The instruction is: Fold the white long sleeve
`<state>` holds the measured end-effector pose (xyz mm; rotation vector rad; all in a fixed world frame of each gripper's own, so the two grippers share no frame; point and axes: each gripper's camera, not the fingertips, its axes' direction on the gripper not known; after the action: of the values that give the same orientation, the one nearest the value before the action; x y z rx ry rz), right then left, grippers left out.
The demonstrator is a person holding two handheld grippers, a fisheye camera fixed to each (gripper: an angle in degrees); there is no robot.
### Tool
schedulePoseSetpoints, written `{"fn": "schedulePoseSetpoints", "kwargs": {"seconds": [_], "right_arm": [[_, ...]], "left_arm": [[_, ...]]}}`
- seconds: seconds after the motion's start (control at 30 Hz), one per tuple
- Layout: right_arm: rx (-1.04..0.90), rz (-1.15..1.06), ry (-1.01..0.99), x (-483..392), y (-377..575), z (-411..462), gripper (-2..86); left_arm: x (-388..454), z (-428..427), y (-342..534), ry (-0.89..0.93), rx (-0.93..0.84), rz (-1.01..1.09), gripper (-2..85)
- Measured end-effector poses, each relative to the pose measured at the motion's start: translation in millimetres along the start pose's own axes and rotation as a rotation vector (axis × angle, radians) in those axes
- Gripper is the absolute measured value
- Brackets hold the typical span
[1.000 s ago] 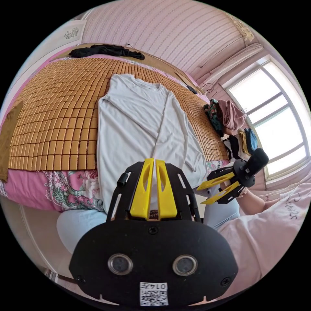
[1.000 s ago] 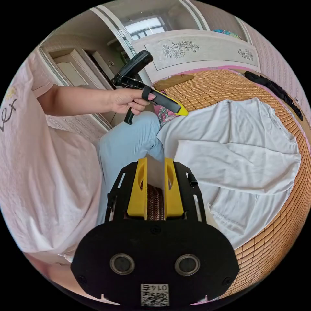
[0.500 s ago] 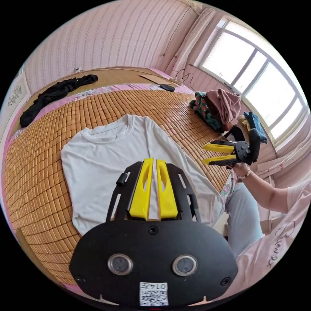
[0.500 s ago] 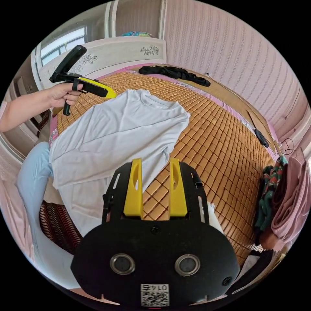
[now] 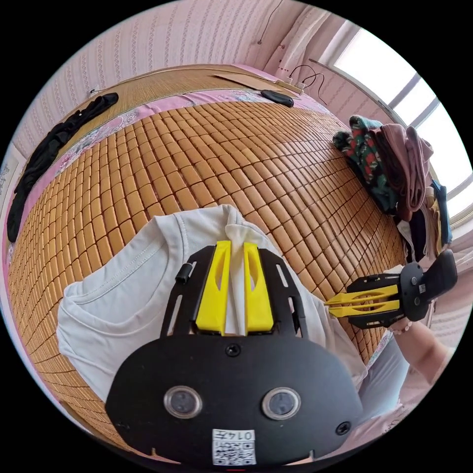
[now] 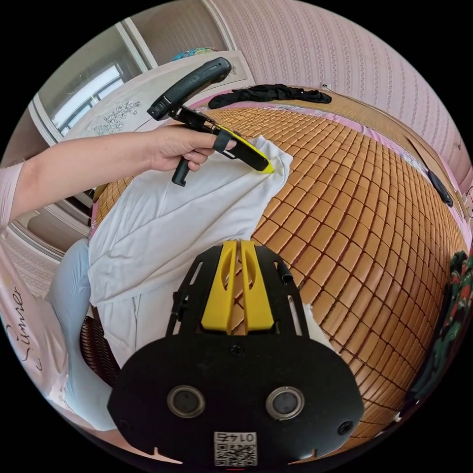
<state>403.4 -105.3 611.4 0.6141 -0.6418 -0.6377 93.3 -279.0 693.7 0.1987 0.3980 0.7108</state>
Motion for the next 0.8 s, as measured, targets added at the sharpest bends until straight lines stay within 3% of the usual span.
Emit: {"fn": "schedulePoseSetpoints", "kwargs": {"seconds": [0.17,0.5,0.7,0.8], "right_arm": [[0.013,0.0,0.059,30,8,-14,0.5],[-0.083,0.053,0.058,82,2,24,0.8],[-0.144,0.043,0.096,97,-5,29,2.3],[-0.111,0.063,0.077,112,-11,23,7.1]], "left_arm": [[9,-13,-14,-0.048,0.026,0.093,-0.7],[-34,-11,-29,0.13,0.003,-0.086,6.1],[-56,-78,-16,0.297,0.117,0.011,9.1],[-74,-130,13,0.261,0.176,0.035,7.8]]}}
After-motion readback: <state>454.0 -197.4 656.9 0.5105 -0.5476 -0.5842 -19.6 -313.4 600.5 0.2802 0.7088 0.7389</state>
